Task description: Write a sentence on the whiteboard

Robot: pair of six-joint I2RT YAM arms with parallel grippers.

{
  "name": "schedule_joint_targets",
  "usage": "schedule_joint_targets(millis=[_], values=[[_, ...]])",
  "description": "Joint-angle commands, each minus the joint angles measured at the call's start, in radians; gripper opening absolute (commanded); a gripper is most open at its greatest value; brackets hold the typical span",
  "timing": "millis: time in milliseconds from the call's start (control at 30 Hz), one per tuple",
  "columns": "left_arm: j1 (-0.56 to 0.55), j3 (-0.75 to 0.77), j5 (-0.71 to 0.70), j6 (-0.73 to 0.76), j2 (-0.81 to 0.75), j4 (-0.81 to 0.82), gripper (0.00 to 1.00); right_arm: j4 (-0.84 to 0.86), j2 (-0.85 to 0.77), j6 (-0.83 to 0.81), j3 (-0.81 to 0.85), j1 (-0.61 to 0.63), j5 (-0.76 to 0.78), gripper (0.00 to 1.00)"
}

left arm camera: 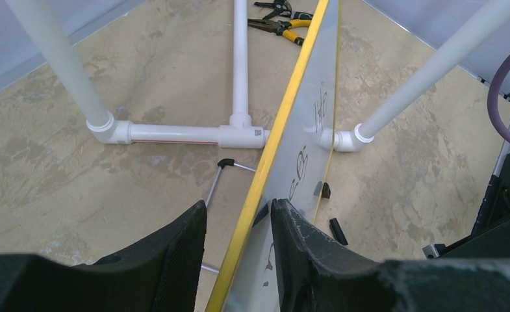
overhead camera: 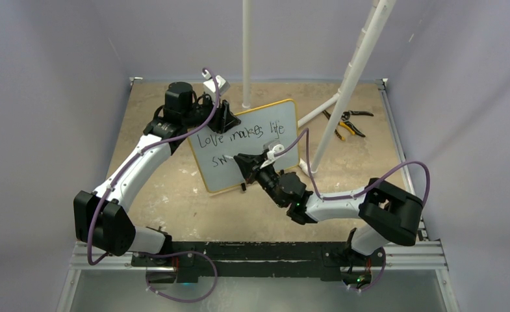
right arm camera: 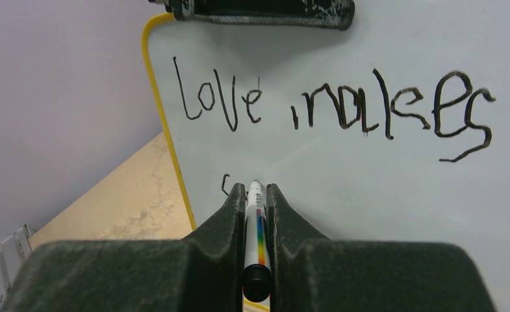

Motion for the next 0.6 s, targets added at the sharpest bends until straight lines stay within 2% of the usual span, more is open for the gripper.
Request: schedule_joint_targets(millis=[0, 267, 567], values=[[0.003, -0.014, 0.042, -0.023, 0.008, 0.001, 0.08, 0.045, -0.065, -0.028, 0.000, -0.011, -0.048, 0.00], [0.003, -0.014, 0.038, -0.025, 0.009, 0.002, 0.08, 0.017, -0.162, 0.003, -0.075, -0.012, -0.030, 0.00], [0.003, -0.014, 0.036, -0.024, 0.012, 0.001, 0.07, 0.036, -0.114, 0.000, -0.066, -0.030, -0.053, 0.00]])
